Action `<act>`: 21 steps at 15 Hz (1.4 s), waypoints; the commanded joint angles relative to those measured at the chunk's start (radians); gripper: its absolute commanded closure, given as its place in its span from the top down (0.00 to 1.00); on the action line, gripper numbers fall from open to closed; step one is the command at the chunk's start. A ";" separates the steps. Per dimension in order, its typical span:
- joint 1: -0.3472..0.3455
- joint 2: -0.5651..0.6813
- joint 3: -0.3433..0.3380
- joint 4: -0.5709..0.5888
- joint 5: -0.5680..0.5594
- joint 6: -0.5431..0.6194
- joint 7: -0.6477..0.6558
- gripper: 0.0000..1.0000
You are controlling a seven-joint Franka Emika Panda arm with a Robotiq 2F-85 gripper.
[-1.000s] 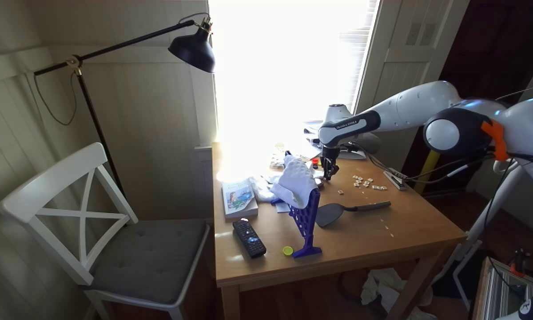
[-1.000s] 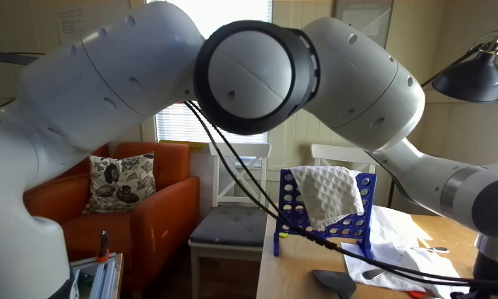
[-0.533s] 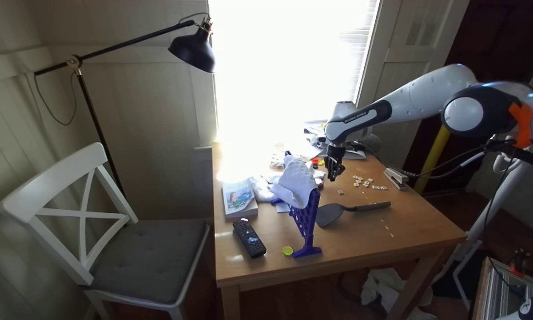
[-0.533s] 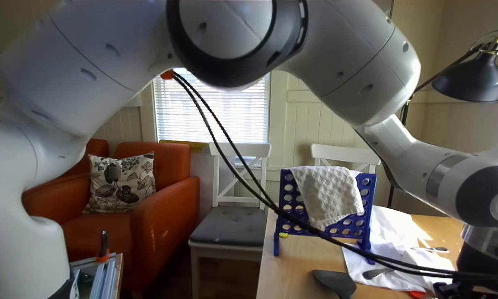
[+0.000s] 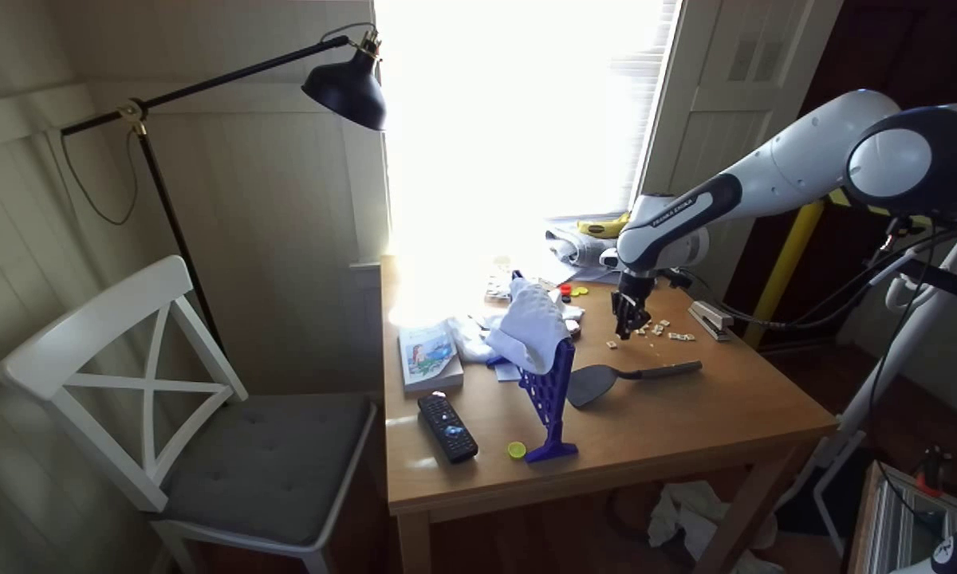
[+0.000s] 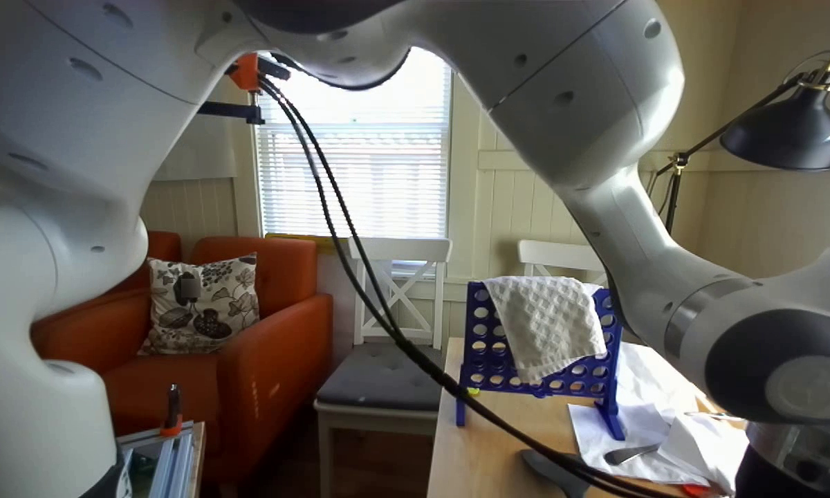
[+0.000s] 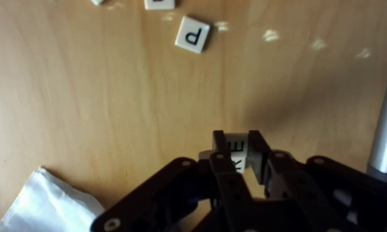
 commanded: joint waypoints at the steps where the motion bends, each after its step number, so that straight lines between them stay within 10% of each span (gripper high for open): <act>1: -0.029 -0.093 0.009 -0.156 0.034 0.085 -0.057 0.05; 5: -0.045 -0.117 0.024 -0.192 0.081 0.154 -0.048 0.05; 6: -0.020 -0.079 -0.006 -0.145 0.042 0.118 -0.031 0.22; 10: -0.021 -0.093 0.000 -0.158 0.064 0.128 -0.031 0.22; 11: -0.012 -0.085 -0.004 -0.146 0.051 0.130 -0.031 0.05; 21: 0.045 -0.076 -0.038 -0.137 -0.055 0.137 -0.035 0.05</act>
